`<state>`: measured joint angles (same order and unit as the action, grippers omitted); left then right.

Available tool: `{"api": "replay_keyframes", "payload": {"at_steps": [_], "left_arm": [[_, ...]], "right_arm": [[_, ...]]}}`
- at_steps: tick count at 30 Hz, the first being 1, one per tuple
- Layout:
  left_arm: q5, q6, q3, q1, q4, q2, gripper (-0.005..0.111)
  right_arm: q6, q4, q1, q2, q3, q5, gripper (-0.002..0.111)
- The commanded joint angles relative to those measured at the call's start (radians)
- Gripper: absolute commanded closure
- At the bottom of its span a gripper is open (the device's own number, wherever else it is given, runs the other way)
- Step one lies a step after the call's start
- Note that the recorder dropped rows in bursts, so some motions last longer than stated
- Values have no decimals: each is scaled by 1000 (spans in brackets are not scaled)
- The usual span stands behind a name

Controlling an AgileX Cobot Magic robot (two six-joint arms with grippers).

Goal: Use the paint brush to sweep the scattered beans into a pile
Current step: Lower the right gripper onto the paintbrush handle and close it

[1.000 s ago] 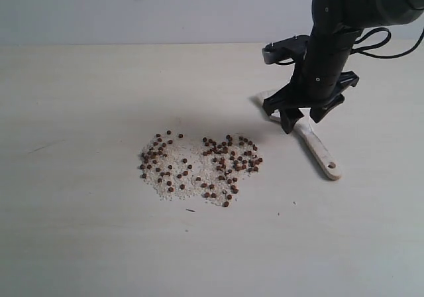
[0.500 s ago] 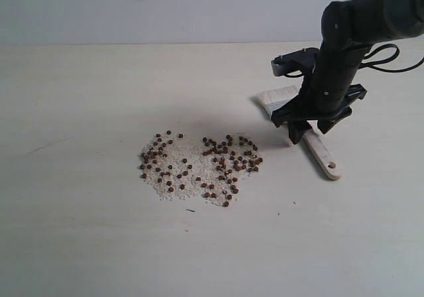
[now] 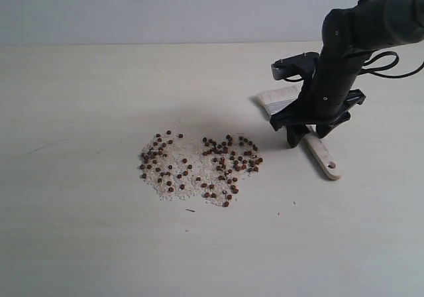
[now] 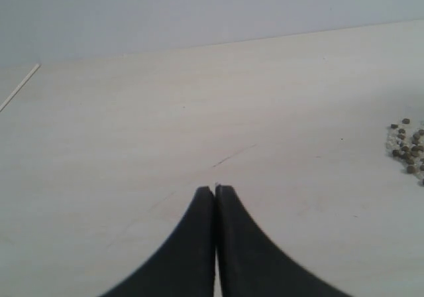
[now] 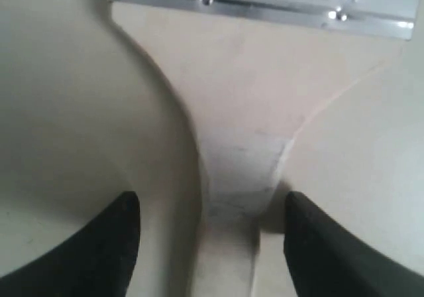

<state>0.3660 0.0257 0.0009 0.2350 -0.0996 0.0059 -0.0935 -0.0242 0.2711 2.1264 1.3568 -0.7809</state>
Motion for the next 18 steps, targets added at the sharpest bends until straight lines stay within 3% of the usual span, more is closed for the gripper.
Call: {"api": "replay_keyframes", "payload": {"at_steps": [1,13,18], "left_arm": [[-6,8,-1,5,0,-6,107],[-6,8,-1,5,0,-6,107],[-6,8,-1,5,0,-6,107]], "right_arm": [[-9,-2,-4,4,51,-80,49],[11,-1,-4,61,67,-35,50],[12,-1,-4,61,67,-31,70]]}}
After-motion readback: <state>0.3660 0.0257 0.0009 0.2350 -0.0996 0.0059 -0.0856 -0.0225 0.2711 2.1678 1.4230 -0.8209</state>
